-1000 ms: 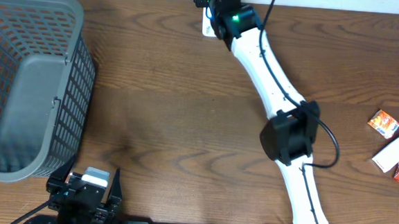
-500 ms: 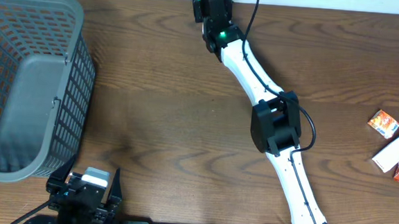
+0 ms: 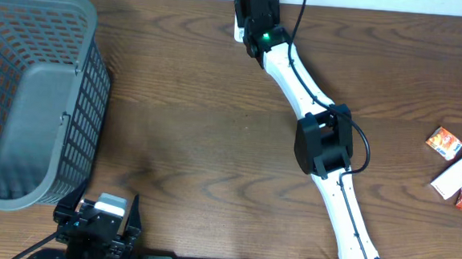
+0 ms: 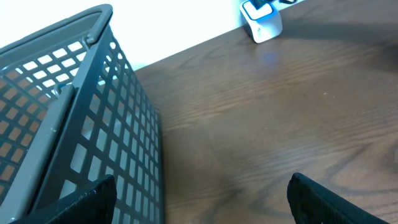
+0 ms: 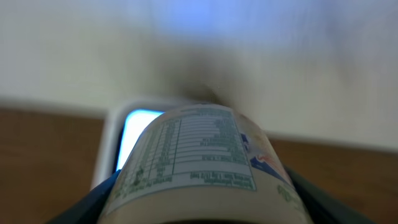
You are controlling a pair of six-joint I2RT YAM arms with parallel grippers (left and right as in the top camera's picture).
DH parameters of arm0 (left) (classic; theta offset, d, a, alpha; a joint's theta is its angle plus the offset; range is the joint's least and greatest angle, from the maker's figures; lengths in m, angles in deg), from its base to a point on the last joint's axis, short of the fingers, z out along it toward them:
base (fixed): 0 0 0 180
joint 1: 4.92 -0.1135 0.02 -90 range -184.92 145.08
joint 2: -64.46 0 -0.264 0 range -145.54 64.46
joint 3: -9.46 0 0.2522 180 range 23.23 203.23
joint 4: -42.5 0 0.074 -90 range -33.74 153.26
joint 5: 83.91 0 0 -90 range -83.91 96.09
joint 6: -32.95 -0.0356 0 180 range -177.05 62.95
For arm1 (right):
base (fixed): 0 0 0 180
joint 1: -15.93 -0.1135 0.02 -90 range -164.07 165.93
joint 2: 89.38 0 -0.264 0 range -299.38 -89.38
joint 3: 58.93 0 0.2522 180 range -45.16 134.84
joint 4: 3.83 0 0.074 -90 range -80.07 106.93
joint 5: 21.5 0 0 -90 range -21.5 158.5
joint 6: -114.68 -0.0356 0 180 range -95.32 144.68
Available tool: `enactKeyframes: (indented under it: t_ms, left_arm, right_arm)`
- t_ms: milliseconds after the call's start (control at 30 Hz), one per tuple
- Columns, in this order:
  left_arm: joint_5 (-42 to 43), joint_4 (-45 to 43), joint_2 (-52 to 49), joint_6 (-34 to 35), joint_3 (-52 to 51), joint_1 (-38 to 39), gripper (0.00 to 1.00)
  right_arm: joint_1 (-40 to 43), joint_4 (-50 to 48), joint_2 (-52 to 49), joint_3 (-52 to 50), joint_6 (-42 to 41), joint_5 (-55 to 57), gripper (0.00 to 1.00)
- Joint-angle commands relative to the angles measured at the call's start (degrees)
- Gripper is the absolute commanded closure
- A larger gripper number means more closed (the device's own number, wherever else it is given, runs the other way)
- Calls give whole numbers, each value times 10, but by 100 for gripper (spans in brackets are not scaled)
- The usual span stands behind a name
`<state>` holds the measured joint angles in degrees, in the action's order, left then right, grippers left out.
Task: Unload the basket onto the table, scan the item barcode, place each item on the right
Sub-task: 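Carry the jar to the right table edge and release it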
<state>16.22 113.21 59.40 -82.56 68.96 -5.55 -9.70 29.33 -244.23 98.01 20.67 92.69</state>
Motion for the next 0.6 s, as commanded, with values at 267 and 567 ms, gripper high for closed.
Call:
enactKeyframes:
  t_ms: [267, 567]
  left_arm:
    - [-3, 1, 3, 3, 2, 1, 13]
    - [-3, 1, 3, 3, 2, 1, 13]
  right_arm:
    - [47, 322, 219, 11, -59, 66, 47]
    - [233, 562, 256, 11, -181, 4, 43]
